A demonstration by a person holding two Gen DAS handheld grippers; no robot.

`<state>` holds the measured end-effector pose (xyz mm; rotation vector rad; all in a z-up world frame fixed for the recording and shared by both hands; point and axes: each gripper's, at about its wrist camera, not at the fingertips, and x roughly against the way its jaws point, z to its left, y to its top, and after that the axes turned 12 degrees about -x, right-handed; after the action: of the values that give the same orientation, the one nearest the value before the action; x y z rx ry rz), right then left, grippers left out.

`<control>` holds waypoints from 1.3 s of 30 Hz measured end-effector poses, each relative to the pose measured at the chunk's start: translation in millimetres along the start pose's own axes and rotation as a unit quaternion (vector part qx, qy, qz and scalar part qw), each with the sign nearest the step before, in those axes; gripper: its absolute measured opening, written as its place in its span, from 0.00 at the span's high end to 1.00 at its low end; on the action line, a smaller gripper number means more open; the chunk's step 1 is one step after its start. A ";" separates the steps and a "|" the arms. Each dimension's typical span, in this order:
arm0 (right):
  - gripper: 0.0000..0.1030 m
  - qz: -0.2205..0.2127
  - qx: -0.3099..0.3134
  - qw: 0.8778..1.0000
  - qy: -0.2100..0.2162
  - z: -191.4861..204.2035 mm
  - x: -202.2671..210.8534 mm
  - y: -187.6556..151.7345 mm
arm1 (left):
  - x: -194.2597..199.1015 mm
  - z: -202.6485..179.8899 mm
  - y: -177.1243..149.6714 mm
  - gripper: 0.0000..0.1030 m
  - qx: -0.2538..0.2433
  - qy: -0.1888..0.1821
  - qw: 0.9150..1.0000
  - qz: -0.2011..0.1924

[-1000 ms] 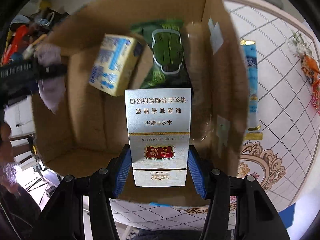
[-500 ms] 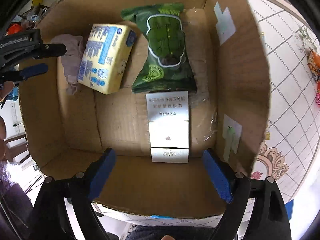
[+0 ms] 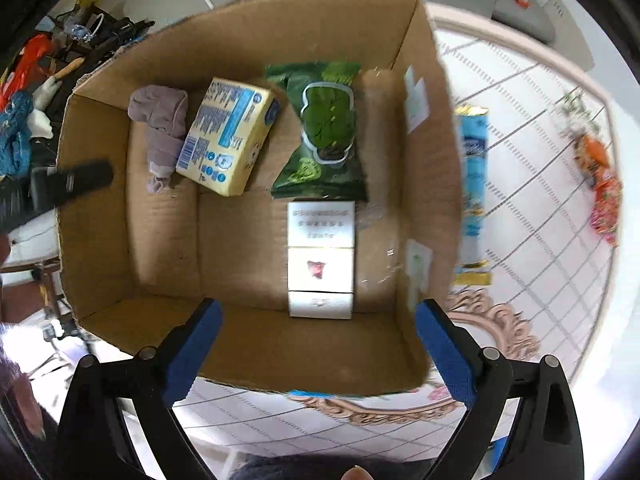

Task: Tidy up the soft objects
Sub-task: 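Carry cloth and cigarette pack into the box and release both, then grasp the blue milk tube with left tool while right grasps red snack bag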

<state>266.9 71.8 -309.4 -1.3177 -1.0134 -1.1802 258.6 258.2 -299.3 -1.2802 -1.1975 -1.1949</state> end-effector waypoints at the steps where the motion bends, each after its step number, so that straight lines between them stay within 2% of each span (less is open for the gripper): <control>1: 0.04 -0.005 0.004 1.000 0.000 0.0 2.5 -2.5 | 3.0 -1.1 -7.3 0.11 0.001 -0.001 1.000 -0.003; 8: 0.04 -0.038 0.036 0.999 0.011 -8.5 29.3 -24.5 | 25.9 -23.8 -44.7 0.11 -0.004 -0.002 1.000 -0.024; 14: 0.04 -0.064 0.016 0.996 0.066 -52.9 62.1 -36.0 | 62.6 -54.6 -54.5 0.11 -0.008 -0.026 0.998 -0.061; 19: 0.04 -0.084 -0.040 0.992 0.082 -138.0 91.5 -33.4 | 98.2 -126.8 -43.0 0.11 -0.069 -0.034 0.993 -0.093; 23: 0.04 -0.095 -0.094 0.988 0.076 -216.6 103.9 -21.6 | 99.2 -188.0 -22.0 0.11 -0.108 -0.036 0.989 -0.093; 26: 0.04 -0.100 -0.143 0.982 0.072 -278.5 104.8 -11.9 | 78.7 -236.9 0.8 0.11 -0.130 -0.030 0.988 -0.075; 29: 0.04 -0.098 -0.189 0.975 0.069 -338.5 95.8 -1.4 | 40.2 -287.6 24.8 0.11 -0.145 -0.028 0.988 -0.041; 31: 0.04 -0.097 -0.206 0.972 0.063 -368.0 87.3 5.9 | 12.1 -311.5 37.2 0.11 -0.152 -0.009 0.988 -0.022; 33: 0.04 -0.092 -0.222 0.969 0.053 -394.4 76.5 13.3 | -24.8 -329.3 50.2 0.11 -0.150 0.012 0.989 0.007; 35: 0.04 -0.084 -0.234 0.968 0.041 -420.1 59.2 24.9 | -56.6 -334.5 59.4 0.11 -0.140 0.019 0.989 0.039; 39: 0.04 -0.060 -0.240 0.968 0.027 -450.4 22.2 50.6 | -112.2 -342.2 73.3 0.11 -0.127 0.040 0.987 0.089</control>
<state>275.4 -381.8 -311.5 -1.6024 -0.8009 -1.6142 315.8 -90.6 -399.9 -1.4801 -0.8735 -1.2824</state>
